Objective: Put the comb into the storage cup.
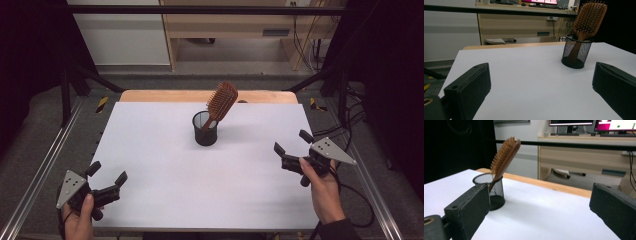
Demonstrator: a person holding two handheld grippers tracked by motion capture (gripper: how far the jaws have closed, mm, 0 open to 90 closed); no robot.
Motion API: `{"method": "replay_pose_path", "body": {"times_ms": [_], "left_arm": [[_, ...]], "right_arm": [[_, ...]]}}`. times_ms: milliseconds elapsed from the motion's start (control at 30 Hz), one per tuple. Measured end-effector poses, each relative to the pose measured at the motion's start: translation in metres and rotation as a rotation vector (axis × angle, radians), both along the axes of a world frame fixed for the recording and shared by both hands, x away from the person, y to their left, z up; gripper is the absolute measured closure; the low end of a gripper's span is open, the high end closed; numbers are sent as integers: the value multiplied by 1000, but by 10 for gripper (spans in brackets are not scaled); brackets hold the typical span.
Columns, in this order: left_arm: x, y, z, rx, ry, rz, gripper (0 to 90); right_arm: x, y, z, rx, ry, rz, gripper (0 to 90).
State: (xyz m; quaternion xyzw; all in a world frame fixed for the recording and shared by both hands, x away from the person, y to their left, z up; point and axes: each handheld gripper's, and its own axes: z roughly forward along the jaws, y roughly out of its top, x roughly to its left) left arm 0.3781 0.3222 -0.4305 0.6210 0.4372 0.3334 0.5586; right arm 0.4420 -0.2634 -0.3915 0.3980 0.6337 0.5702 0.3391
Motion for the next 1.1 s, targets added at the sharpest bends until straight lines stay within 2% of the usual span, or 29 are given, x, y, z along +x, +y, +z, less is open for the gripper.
{"method": "replay_pose_path", "body": {"times_ms": [267, 600, 1100], "left_arm": [[1, 0, -1, -7, 2, -3, 20], [1, -2, -1, -4, -3, -10, 21], [1, -3, -3, 4, -16, -10, 24]], "right_arm": [[-13, -8, -23, 1, 30, -12, 31], [-27, -10, -40, -5, 57, 0, 31], [-29, -1, -62, -18, 73, 40, 31]]}}
